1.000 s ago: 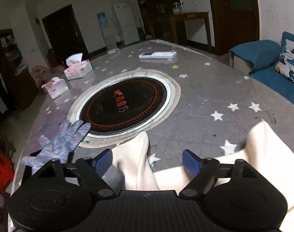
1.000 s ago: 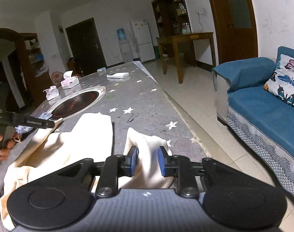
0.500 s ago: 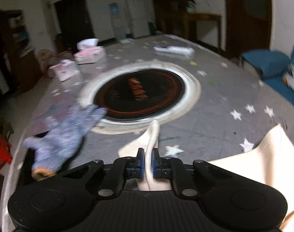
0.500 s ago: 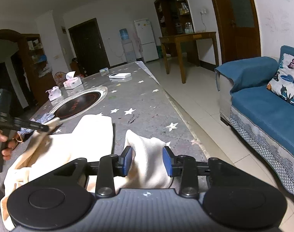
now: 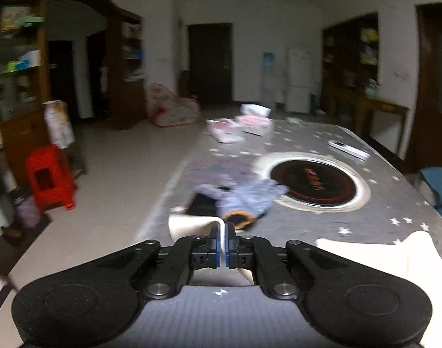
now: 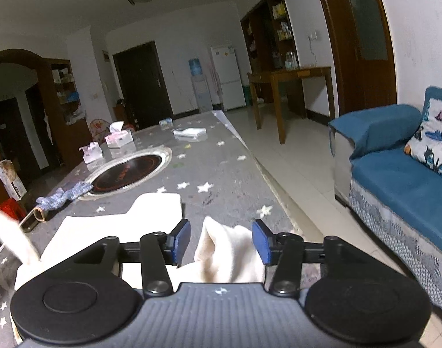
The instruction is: Fold clothes
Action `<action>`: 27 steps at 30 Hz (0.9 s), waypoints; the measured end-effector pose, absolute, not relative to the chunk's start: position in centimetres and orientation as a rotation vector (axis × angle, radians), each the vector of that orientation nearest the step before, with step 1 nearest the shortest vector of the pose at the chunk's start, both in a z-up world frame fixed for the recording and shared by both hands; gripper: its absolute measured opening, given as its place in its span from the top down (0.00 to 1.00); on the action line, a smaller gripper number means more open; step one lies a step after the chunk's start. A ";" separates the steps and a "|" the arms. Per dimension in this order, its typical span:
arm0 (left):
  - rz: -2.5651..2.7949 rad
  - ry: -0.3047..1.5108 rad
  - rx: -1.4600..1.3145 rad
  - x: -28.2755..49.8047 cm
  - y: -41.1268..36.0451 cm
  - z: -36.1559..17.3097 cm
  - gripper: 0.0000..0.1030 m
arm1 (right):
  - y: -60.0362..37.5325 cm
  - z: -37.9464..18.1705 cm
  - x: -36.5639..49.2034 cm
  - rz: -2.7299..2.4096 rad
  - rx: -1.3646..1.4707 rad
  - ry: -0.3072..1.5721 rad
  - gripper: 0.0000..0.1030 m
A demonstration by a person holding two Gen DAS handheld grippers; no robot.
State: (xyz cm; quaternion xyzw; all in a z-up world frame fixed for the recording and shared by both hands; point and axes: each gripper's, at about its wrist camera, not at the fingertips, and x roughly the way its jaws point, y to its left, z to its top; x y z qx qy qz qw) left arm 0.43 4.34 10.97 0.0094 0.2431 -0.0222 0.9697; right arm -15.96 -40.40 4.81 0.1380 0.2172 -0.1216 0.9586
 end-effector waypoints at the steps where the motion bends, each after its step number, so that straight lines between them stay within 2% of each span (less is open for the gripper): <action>1: -0.031 0.482 0.010 -0.6 5.3 11.2 0.97 | -40.2 5.1 -16.0 -0.236 0.274 0.435 0.50; 5: 0.025 0.487 0.037 -4.2 8.1 11.2 0.97 | -39.2 6.3 -16.0 -0.154 0.247 0.432 0.49; 7: 0.063 0.490 0.077 -5.4 9.0 10.9 0.97 | -38.2 6.6 -15.6 -0.080 0.220 0.453 0.45; 12: 0.144 0.574 0.092 -6.1 10.9 9.3 0.97 | -35.1 6.8 -14.2 0.104 0.133 0.530 0.44; 18: 0.051 0.610 0.118 -5.9 9.2 8.9 0.93 | -32.3 4.7 -13.4 0.215 0.048 0.678 0.45; 21: -0.036 0.611 0.147 -4.9 6.8 8.8 0.83 | -31.9 3.6 -13.7 0.220 0.006 0.765 0.47; 23: -0.082 0.615 0.163 -3.9 5.0 8.5 0.66 | -32.0 3.2 -14.5 0.224 -0.030 0.810 0.47; 27: -0.178 0.641 0.171 -1.1 1.1 7.6 0.62 | -33.3 4.0 -15.8 0.238 -0.011 0.831 0.47</action>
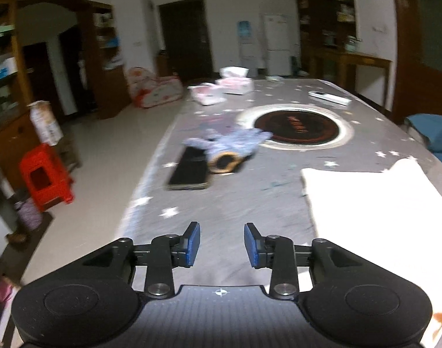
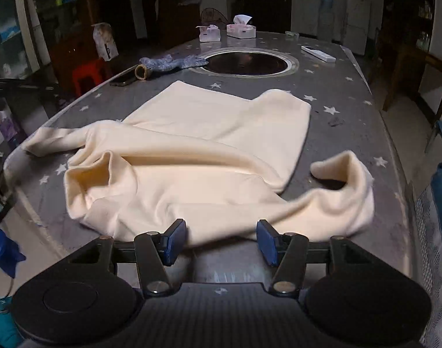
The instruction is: Fold clothes
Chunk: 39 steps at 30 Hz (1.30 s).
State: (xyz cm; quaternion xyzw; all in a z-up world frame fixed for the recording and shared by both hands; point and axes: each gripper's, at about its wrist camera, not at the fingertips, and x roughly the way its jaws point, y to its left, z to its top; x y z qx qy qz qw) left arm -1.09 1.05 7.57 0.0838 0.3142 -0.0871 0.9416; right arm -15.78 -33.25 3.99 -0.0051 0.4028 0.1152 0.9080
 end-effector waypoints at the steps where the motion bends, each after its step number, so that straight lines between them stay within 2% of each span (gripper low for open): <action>1: -0.203 0.654 0.163 -0.3 0.2 7.3 0.62 | -33.6 4.3 -15.7 0.238 0.002 0.824 0.47; 7: -0.289 0.727 0.152 4.4 -4.4 5.3 0.62 | -35.9 6.0 -12.0 0.214 0.076 0.750 0.47; 13: -0.327 0.769 0.198 7.7 -7.5 3.3 0.55 | -38.3 5.0 -6.2 0.162 0.141 0.746 0.50; 19: -0.346 0.778 0.254 10.1 -9.6 1.5 0.55 | -40.8 3.3 -0.8 0.108 0.242 0.780 0.54; 21: -0.365 0.773 0.257 10.7 -10.0 1.4 0.67 | -41.3 2.7 0.8 0.103 0.272 0.797 0.57; 22: -0.381 0.770 0.262 10.9 -10.2 1.4 0.86 | -41.5 2.4 1.5 0.101 0.281 0.806 0.57; 23: -0.391 0.765 0.272 11.0 -10.4 1.5 0.90 | -41.6 2.0 2.2 0.101 0.290 0.816 0.58; 26: -0.393 0.730 0.301 11.3 -10.7 1.7 0.92 | -41.5 0.8 4.5 0.105 0.298 0.854 0.63; 27: -0.384 0.712 0.304 11.5 -10.6 2.0 0.92 | -41.3 0.6 5.0 0.109 0.293 0.859 0.69; 30: -0.345 0.660 0.273 12.3 -9.7 3.3 0.92 | -40.4 0.7 6.6 0.125 0.261 0.864 0.94; 36: -0.258 0.601 0.284 14.5 -8.3 4.0 0.92 | -38.1 2.2 9.5 0.120 0.170 0.753 0.94; 39: -0.218 0.656 0.308 16.0 -7.8 2.6 0.88 | -36.8 2.1 10.8 0.133 0.121 0.754 0.88</action>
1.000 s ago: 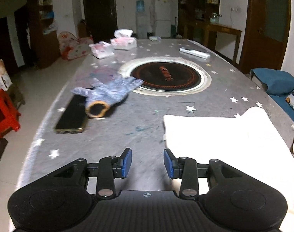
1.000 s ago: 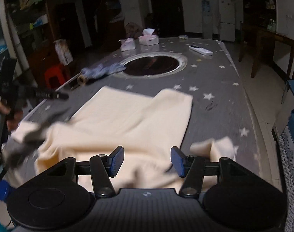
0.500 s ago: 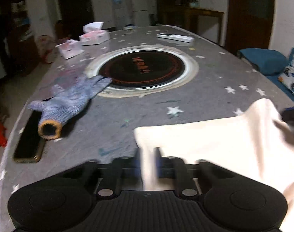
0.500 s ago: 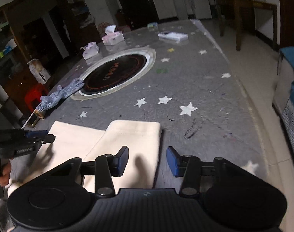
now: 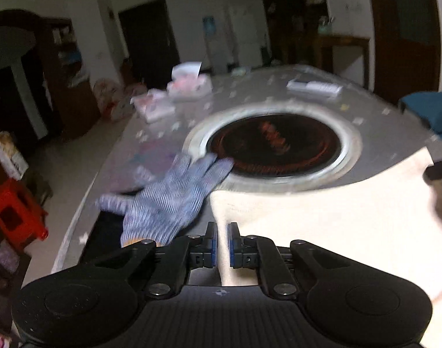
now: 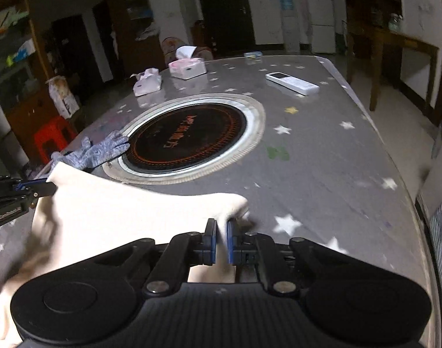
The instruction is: Fold clothes
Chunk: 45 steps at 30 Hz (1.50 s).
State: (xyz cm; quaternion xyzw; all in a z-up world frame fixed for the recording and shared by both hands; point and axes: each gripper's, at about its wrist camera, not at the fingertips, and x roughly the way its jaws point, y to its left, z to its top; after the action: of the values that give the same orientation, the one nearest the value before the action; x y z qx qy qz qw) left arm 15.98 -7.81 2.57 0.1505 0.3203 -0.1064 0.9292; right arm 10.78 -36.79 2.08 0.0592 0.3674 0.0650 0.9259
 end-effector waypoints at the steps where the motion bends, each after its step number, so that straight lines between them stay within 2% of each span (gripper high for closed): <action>1: -0.198 0.670 0.321 16.2 -7.6 2.1 0.88 | -36.5 2.1 11.0 0.139 0.109 0.754 0.88; 6: -0.190 0.679 0.278 15.4 -6.2 2.4 0.88 | -34.9 3.9 8.2 0.274 0.079 0.762 0.87; 10: -0.291 0.677 0.266 12.8 -6.7 3.0 0.88 | -32.2 5.3 4.2 0.442 0.010 0.785 0.78; 12: -0.336 0.688 0.278 11.8 -7.2 2.8 0.87 | -30.1 5.7 1.6 0.550 -0.048 0.798 0.78; 16: -0.381 0.712 0.294 10.6 -8.1 2.0 0.87 | -26.2 5.1 -2.2 0.703 -0.147 0.825 0.67; 25: -0.391 0.725 0.270 10.2 -7.5 1.1 0.83 | -22.1 2.5 -3.4 0.679 -0.243 0.777 0.69; 26: -0.390 0.722 0.269 10.1 -7.4 1.1 0.81 | -22.2 2.3 -3.2 0.673 -0.223 0.778 0.72; 28: -0.388 0.718 0.267 10.1 -7.3 1.0 0.78 | -22.3 1.9 -2.8 0.664 -0.190 0.781 0.90; 31: -0.382 0.713 0.264 10.0 -7.1 1.0 0.73 | -22.7 1.8 -3.6 0.646 -0.198 0.783 0.97; 34: -0.374 0.712 0.258 10.1 -6.9 0.9 0.67 | -23.1 2.8 -5.2 0.665 -0.232 0.770 0.98; 41: -0.360 0.710 0.240 10.3 -6.8 0.9 0.63 | -23.1 4.2 -8.4 0.694 -0.327 0.764 0.98; 45: -0.356 0.713 0.232 10.3 -6.7 0.9 0.62 | -22.7 3.8 -7.5 0.682 -0.288 0.752 0.83</action>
State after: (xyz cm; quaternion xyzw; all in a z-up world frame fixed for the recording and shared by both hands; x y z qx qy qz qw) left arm 10.33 -6.70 0.88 0.1128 0.3465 -0.1728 0.9151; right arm -7.49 -22.72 3.79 -0.1376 0.3589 0.3252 0.8640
